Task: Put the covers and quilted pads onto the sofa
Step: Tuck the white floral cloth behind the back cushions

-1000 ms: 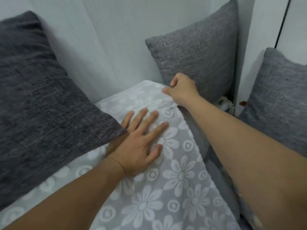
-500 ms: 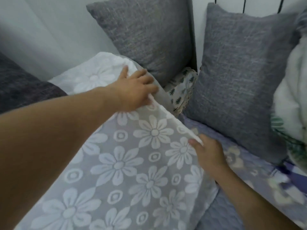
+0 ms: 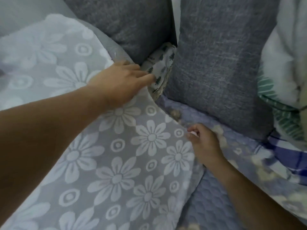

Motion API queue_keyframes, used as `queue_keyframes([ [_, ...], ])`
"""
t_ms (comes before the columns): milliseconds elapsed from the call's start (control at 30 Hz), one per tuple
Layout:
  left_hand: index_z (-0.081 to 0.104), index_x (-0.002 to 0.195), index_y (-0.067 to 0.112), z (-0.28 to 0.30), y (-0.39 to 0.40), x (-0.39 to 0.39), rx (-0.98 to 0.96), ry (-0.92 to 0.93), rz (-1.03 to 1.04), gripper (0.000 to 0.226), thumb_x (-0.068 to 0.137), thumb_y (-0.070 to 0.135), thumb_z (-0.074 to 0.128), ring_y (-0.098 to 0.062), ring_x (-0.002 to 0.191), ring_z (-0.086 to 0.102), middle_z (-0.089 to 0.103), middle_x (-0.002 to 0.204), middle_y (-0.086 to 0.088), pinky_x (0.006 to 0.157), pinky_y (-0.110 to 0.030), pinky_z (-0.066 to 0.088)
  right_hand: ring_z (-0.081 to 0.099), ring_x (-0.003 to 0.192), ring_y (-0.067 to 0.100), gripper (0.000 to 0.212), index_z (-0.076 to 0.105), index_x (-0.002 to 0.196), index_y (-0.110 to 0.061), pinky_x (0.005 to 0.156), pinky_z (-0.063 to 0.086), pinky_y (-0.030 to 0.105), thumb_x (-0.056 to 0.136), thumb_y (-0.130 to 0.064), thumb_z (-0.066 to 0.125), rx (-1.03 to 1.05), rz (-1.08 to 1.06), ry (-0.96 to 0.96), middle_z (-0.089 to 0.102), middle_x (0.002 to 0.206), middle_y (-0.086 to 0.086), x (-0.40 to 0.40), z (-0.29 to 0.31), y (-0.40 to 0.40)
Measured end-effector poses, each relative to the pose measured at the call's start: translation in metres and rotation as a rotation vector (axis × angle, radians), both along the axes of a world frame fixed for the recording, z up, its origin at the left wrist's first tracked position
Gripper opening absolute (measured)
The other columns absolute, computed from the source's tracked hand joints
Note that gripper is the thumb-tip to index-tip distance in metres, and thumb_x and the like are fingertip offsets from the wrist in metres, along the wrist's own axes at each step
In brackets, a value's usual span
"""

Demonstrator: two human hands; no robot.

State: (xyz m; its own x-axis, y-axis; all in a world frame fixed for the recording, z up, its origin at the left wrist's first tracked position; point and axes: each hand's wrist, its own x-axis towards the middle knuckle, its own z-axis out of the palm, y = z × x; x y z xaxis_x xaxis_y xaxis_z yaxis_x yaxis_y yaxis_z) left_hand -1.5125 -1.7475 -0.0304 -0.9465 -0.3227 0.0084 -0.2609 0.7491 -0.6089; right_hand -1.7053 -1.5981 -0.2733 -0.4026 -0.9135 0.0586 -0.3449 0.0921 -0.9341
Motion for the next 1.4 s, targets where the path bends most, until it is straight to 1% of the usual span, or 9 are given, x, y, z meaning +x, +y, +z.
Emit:
queue_keyframes([
  [300, 0.062, 0.111, 0.012, -0.059, 0.040, -0.037, -0.140, 0.133, 0.288, 0.030, 0.085, 0.017, 0.048, -0.039, 0.115, 0.049, 0.057, 0.117, -0.017, 0.101, -0.055, 0.037, 0.059, 0.091, 0.037, 0.020, 0.056, 0.099, -0.007, 0.069, 0.046, 0.043, 0.082, -0.005, 0.046, -0.078, -0.291, 0.302, 0.062, 0.100, 0.017, 0.051, -0.032, -0.022],
  [433, 0.064, 0.110, 0.010, -0.195, 0.200, -0.013, 0.291, 0.354, 0.293, 0.038, 0.079, 0.022, 0.046, -0.040, 0.110, 0.055, 0.057, 0.121, -0.019, 0.091, -0.047, 0.038, 0.058, 0.100, 0.034, 0.015, 0.057, 0.109, -0.010, 0.074, 0.044, 0.040, 0.095, -0.014, 0.055, -0.071, -0.236, 0.358, 0.061, 0.112, 0.014, 0.040, -0.045, -0.022],
  [533, 0.064, 0.118, 0.014, -0.278, 0.325, 0.038, 0.635, 0.316, 0.668, 0.059, 0.072, 0.047, 0.051, -0.030, 0.088, 0.068, 0.061, 0.113, -0.009, 0.066, -0.033, 0.055, 0.058, 0.095, 0.034, 0.010, 0.057, 0.102, -0.008, 0.069, 0.042, 0.037, 0.094, -0.008, 0.051, -0.125, -0.229, 0.372, 0.060, 0.108, 0.015, 0.038, -0.049, -0.020],
  [767, 0.048, 0.147, 0.017, -0.353, 0.360, 0.037, 0.681, 0.530, 1.180, 0.080, 0.077, 0.056, 0.051, -0.038, 0.122, 0.053, 0.054, 0.138, -0.014, 0.100, -0.055, 0.043, 0.054, 0.105, 0.028, 0.021, 0.057, 0.108, -0.012, 0.089, 0.047, 0.040, 0.091, -0.023, 0.063, -0.261, -0.209, 0.426, 0.051, 0.115, 0.008, 0.033, -0.053, 0.045],
  [933, 0.037, 0.154, 0.013, -0.377, 0.376, 0.018, 0.616, 0.547, 1.194, 0.071, 0.092, 0.047, 0.040, -0.046, 0.137, 0.036, 0.039, 0.152, -0.024, 0.115, -0.064, 0.022, 0.051, 0.123, 0.019, 0.057, 0.041, 0.147, -0.024, 0.104, 0.045, 0.041, 0.094, -0.019, 0.062, 0.212, 0.022, 0.050, 0.046, 0.143, -0.004, 0.013, -0.112, 0.106],
  [1000, 0.033, 0.156, 0.014, -0.383, 0.378, 0.019, 0.587, 0.537, 1.197, 0.070, 0.095, 0.047, 0.033, -0.046, 0.141, 0.031, 0.034, 0.156, -0.023, 0.117, -0.064, 0.018, 0.057, 0.108, 0.017, 0.066, 0.035, 0.153, -0.026, 0.084, 0.051, 0.032, 0.095, -0.015, 0.065, 0.326, 0.117, -0.295, 0.050, 0.142, -0.007, -0.006, -0.112, 0.090],
  [1167, 0.034, 0.156, 0.015, -0.388, 0.380, 0.019, 0.555, 0.555, 1.200, 0.070, 0.095, 0.047, 0.032, -0.044, 0.142, 0.030, 0.034, 0.156, -0.022, 0.117, -0.064, 0.018, 0.069, 0.094, 0.020, 0.027, 0.071, 0.114, -0.010, 0.084, 0.059, 0.040, 0.091, -0.022, 0.072, 0.474, 0.320, -0.067, 0.073, 0.107, 0.005, -0.020, -0.105, 0.079],
  [1300, 0.047, 0.149, 0.014, -0.389, 0.380, 0.018, 0.490, 0.620, 1.164, 0.067, 0.090, 0.046, 0.046, -0.046, 0.136, 0.038, 0.043, 0.148, -0.023, 0.115, -0.065, 0.021, 0.060, 0.076, 0.020, 0.013, 0.069, 0.079, -0.008, 0.063, 0.047, 0.030, 0.088, -0.017, 0.073, 0.059, 0.105, 0.276, 0.065, 0.089, 0.007, -0.015, -0.079, 0.120],
  [1400, 0.061, 0.129, 0.013, -0.379, 0.389, 0.019, 0.324, 0.673, 1.062, 0.055, 0.080, 0.038, 0.069, -0.047, 0.114, 0.052, 0.053, 0.128, -0.023, 0.101, -0.063, 0.034, 0.055, 0.068, 0.007, 0.008, 0.066, 0.081, -0.012, 0.058, 0.042, 0.021, 0.088, -0.008, 0.068, -0.072, 0.011, 0.178, 0.063, 0.076, -0.005, -0.011, -0.060, 0.144],
])
